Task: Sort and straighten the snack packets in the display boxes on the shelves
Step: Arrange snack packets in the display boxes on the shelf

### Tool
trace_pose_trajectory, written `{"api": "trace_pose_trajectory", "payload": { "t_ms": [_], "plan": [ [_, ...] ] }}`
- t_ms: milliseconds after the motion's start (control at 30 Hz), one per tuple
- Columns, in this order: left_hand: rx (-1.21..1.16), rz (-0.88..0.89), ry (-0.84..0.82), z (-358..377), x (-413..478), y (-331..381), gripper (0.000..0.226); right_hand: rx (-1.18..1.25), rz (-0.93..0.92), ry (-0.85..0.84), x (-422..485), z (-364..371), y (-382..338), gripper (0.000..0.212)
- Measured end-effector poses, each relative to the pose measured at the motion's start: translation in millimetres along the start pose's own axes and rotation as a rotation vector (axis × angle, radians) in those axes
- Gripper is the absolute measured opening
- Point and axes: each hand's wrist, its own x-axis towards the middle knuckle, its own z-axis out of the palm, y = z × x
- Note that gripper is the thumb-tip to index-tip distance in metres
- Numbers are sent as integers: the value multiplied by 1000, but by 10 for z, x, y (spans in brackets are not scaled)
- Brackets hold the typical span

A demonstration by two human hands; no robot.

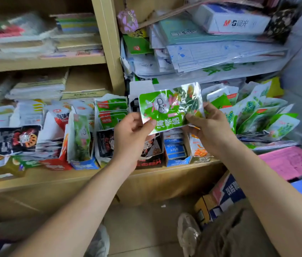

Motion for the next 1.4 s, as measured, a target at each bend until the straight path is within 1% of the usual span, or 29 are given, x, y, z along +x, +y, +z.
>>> {"api": "trace_pose_trajectory", "payload": {
  "t_ms": [67,133,200,233,267,333,433,467,533,567,633,700,733,767,833,900,933,967,1067,1133,1200,1267,1333,1400],
  "plan": [
    [24,27,63,-113,21,17,10,-232,-64,38,8,26,67,29],
    [59,73,93,-237,37,59,11,-419,-207,74,23,74,114,48],
    [145,190,73,-397,62,106,9,-531,-362,55,40,155,130,62],
    [216,266,41,-481,79,136,13,-584,-424,33,39,212,126,64],
    [283,330,2,-562,97,172,17,-635,-474,5,40,276,120,63],
    [375,402,-47,-699,125,245,19,-712,-529,-81,35,429,120,56],
    [431,472,-61,-842,153,296,13,-742,-487,-254,5,657,166,35],
    [427,481,-63,-885,160,299,13,-749,-474,-286,-3,712,192,28],
    [457,489,-58,-988,181,287,19,-737,-467,-313,-3,776,237,21],
    [511,496,-46,-1051,198,277,26,-711,-467,-303,-5,799,239,17],
    [685,510,-13,-1197,241,239,43,-621,-462,-227,-4,829,212,10],
    [912,493,13,-1323,279,188,52,-475,-454,-126,11,836,186,8],
    [1030,478,0,-1360,295,153,55,-406,-455,-78,25,841,174,9],
    [1145,461,-44,-1370,304,117,59,-350,-446,-34,46,844,172,9],
    [1323,393,-183,-1338,317,22,67,-305,-434,15,89,864,176,11],
    [1417,328,-300,-1289,327,-81,72,-294,-443,36,131,900,197,16],
    [1422,329,-318,-1281,338,-116,72,-277,-447,49,144,923,211,17],
    [1395,346,-302,-1290,349,-134,70,-251,-449,55,164,943,230,18],
    [1245,460,-213,-1405,368,-86,53,-212,-448,66,215,985,282,21],
    [1172,517,-215,-1498,360,-58,37,-203,-447,82,246,1002,298,25],
    [1141,548,-227,-1553,346,-67,30,-188,-451,98,278,1022,308,26],
    [1145,566,-221,-1571,338,-94,37,-177,-459,115,294,1054,317,24],
    [1163,563,-228,-1527,349,-101,51,-179,-463,128,314,1057,334,23],
    [1186,544,-280,-1411,372,-89,67,-173,-460,131,327,1033,340,22]
  ]
}}
